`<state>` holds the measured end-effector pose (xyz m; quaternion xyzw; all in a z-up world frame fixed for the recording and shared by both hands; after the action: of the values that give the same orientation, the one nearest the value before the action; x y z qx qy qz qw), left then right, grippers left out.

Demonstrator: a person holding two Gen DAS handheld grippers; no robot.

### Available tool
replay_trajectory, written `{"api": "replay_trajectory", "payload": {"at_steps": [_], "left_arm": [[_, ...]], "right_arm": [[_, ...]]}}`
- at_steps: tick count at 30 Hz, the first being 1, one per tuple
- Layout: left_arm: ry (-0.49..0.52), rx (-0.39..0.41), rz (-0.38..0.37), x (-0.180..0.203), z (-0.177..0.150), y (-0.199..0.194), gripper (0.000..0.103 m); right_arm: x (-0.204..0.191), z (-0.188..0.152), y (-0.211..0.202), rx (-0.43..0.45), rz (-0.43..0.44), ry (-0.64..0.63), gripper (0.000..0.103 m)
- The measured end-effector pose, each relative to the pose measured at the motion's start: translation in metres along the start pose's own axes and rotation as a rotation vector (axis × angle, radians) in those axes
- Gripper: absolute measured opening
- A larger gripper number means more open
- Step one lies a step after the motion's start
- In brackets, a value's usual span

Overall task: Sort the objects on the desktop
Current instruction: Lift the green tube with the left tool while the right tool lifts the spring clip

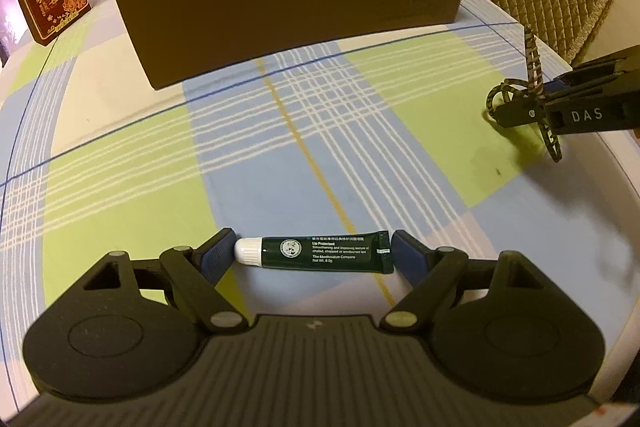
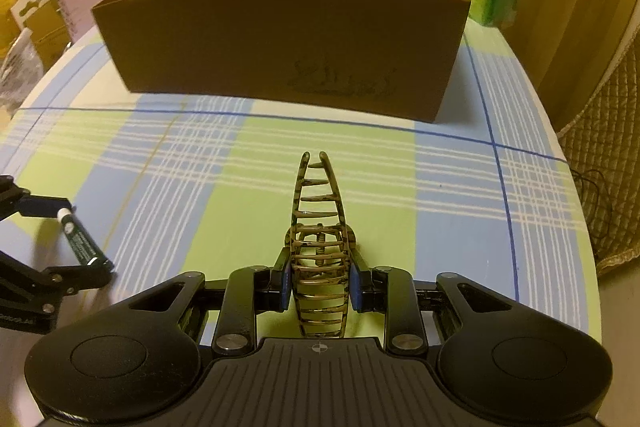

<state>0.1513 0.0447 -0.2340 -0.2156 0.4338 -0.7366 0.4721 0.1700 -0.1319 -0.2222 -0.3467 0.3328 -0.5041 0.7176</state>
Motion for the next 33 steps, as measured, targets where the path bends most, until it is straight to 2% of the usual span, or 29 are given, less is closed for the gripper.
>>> {"api": "replay_trajectory", "payload": {"at_steps": [10,17,19,20,21,22,29,33], "left_arm": [[-0.012,0.009,0.01,0.032,-0.016,-0.015,0.081],[-0.079,0.015,0.057,0.043,-0.026,-0.023,0.082],[-0.101,0.017,0.076,0.044,-0.028,-0.025,0.082],[-0.111,0.018,0.085,0.044,-0.029,-0.026,0.082],[-0.118,0.019,0.091,0.045,-0.03,-0.026,0.083],[-0.122,0.02,0.098,0.045,-0.03,-0.026,0.084],[-0.149,0.035,0.123,0.046,-0.033,-0.028,0.086],[-0.107,0.046,0.096,0.049,-0.031,-0.028,0.082]], "right_arm": [[0.001,-0.038,-0.015,-0.032,0.046,-0.049,0.024],[0.002,-0.05,-0.023,-0.038,0.094,-0.058,0.025],[0.002,-0.05,-0.025,-0.034,0.109,-0.056,0.028],[0.001,-0.05,-0.026,-0.029,0.112,-0.056,0.04],[0.001,-0.05,-0.027,-0.021,0.113,-0.06,0.056],[0.0,-0.05,-0.028,-0.009,0.113,-0.064,0.06],[0.0,-0.055,-0.027,-0.012,0.106,-0.09,0.061],[-0.001,-0.053,-0.023,-0.015,0.086,-0.089,0.061]]}}
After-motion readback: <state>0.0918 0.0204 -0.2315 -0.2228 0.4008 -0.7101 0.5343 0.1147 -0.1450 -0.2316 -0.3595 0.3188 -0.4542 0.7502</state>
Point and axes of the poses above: each gripper's, at about its wrist camera, not at the fingertips, and y roughly the way its jaws point, x to its right, z to its top, the point moved 9 cm from there along y, roughly the way its jaws point, and after that the axes turned 10 degrees about y, right-handed, at the moved point
